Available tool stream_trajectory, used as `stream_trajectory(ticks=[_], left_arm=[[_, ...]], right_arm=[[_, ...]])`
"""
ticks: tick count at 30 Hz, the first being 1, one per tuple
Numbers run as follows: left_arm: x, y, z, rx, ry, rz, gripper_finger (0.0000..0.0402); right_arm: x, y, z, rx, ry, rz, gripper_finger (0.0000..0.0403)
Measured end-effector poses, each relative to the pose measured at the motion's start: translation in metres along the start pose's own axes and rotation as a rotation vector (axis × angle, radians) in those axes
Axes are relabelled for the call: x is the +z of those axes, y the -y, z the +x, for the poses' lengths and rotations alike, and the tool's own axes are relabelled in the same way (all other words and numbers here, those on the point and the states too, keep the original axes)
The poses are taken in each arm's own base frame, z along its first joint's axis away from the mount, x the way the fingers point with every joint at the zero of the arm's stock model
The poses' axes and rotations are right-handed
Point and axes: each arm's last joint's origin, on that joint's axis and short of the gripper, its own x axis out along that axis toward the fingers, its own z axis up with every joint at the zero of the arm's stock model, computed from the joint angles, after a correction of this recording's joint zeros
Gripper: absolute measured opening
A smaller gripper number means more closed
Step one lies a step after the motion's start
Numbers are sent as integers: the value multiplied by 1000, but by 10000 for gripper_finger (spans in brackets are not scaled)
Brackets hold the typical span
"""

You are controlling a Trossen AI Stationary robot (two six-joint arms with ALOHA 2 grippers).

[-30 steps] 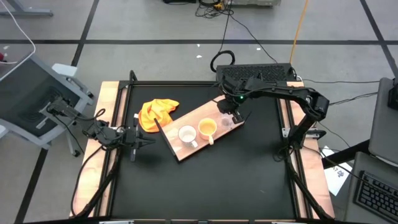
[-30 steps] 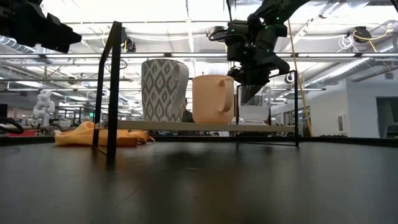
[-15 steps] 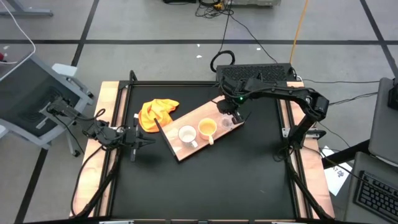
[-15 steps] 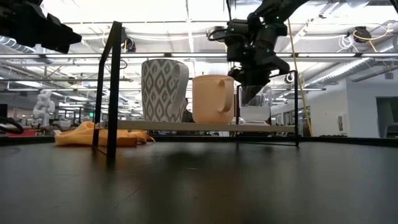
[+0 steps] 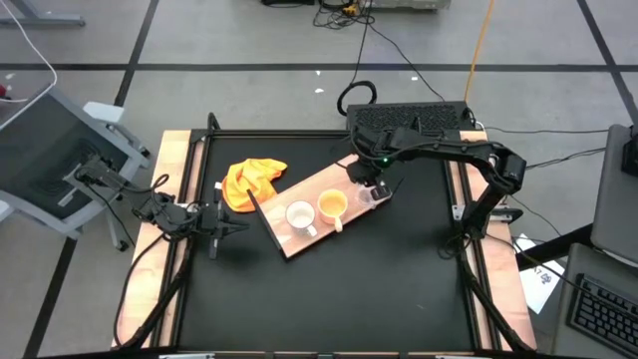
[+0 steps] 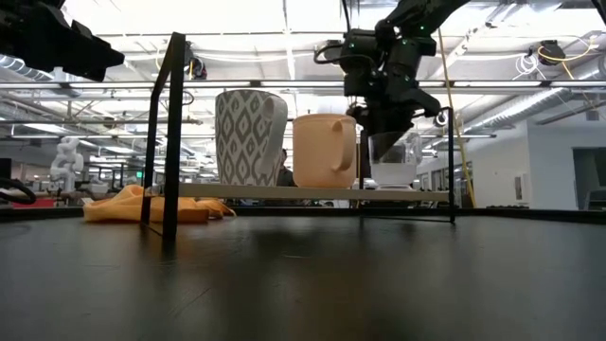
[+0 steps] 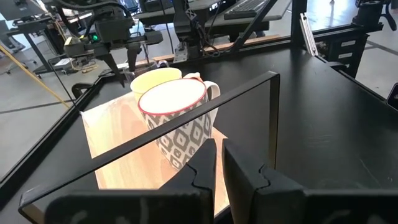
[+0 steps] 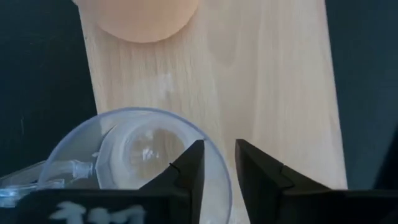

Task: Stack small to large cups/mugs on shelf
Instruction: Put the transparent mug on the shelf, then return to Home Position

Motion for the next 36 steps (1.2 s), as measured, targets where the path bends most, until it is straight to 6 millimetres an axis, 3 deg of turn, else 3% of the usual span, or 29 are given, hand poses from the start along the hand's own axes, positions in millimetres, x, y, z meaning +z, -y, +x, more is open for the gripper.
stream_trajectory(ticks=[18,36], left_arm=[[0,0,0,0,2,-24,31],[0,0,0,-1,4,-47,31]], right_arm=[[14,-10,-3,-86,-23,-48,113],[27,-27,-47,-231,92,-63,112]])
